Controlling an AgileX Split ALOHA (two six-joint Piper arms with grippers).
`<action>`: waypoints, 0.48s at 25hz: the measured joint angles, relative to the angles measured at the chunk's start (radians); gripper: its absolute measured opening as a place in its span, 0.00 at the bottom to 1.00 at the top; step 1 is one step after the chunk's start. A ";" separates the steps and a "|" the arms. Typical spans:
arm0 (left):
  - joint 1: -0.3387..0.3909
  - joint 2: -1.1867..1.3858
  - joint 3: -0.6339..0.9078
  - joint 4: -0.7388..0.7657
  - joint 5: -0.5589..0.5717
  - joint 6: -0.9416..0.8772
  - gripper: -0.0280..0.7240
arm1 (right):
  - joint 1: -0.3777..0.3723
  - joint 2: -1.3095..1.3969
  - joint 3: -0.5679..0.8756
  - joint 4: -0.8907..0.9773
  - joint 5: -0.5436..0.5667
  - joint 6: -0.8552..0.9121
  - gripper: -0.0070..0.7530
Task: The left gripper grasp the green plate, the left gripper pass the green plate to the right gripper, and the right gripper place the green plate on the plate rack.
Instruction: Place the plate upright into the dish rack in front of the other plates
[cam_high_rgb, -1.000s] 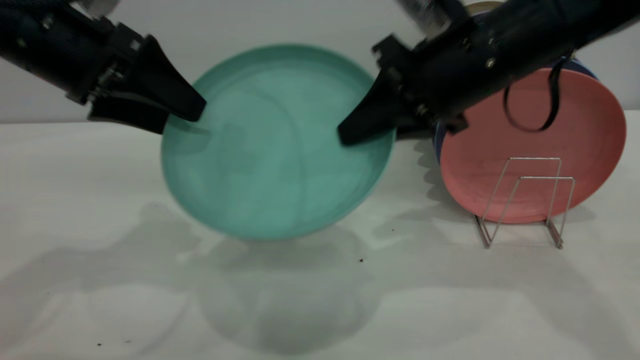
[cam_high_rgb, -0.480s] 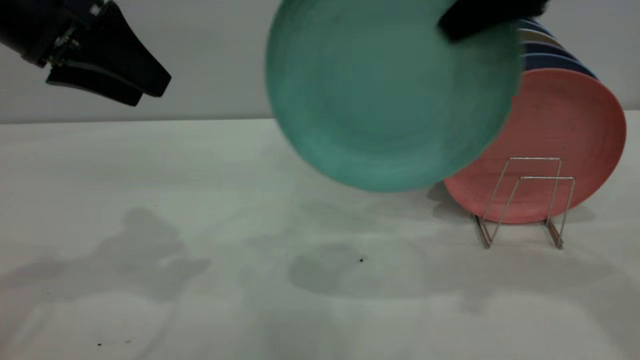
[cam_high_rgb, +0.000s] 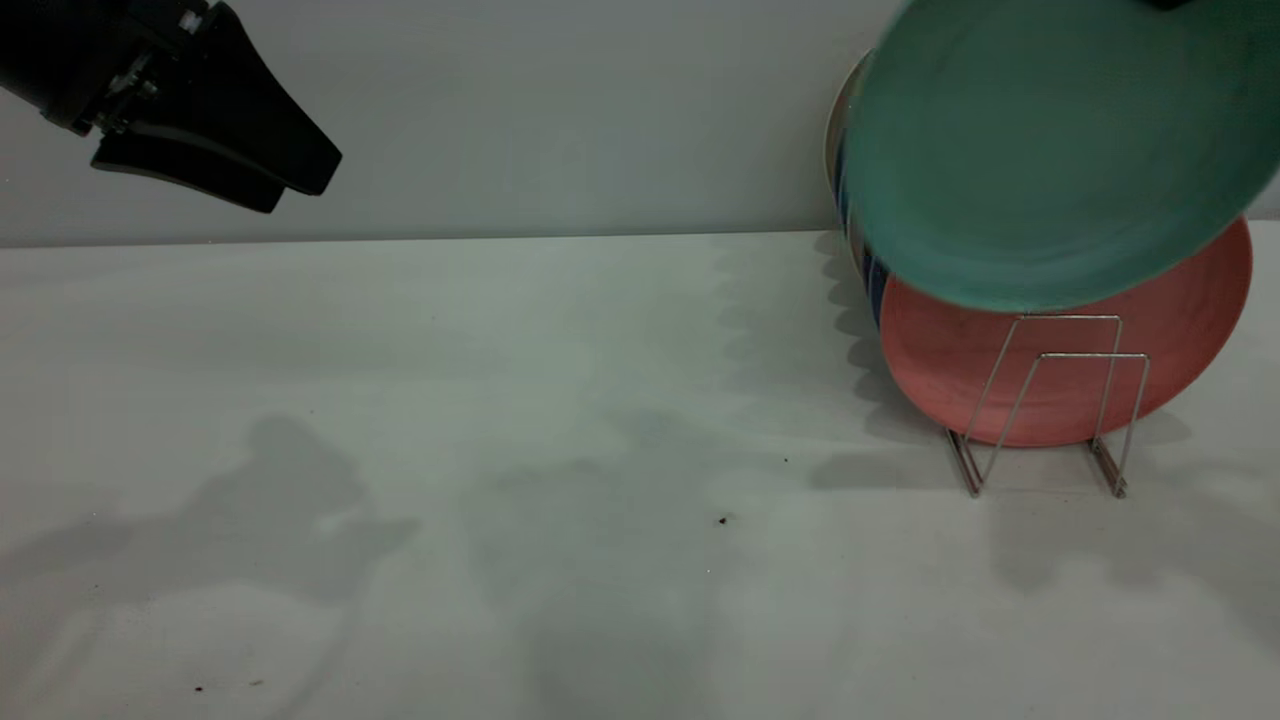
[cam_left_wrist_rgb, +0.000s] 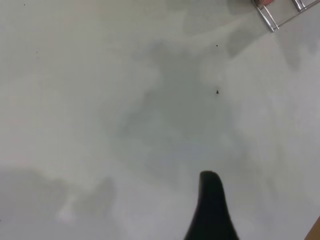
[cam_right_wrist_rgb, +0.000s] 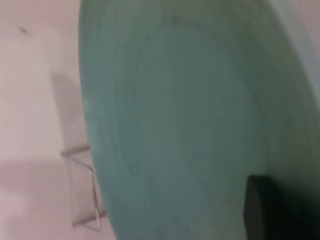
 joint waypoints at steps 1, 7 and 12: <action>0.000 0.000 0.000 0.000 0.000 0.000 0.81 | -0.008 0.004 0.000 0.000 -0.003 0.006 0.12; 0.000 0.000 0.000 0.000 0.000 0.000 0.81 | -0.046 0.060 0.000 0.000 -0.025 0.016 0.12; 0.000 0.000 0.001 0.000 -0.002 -0.001 0.81 | -0.050 0.099 0.000 0.004 -0.035 0.018 0.12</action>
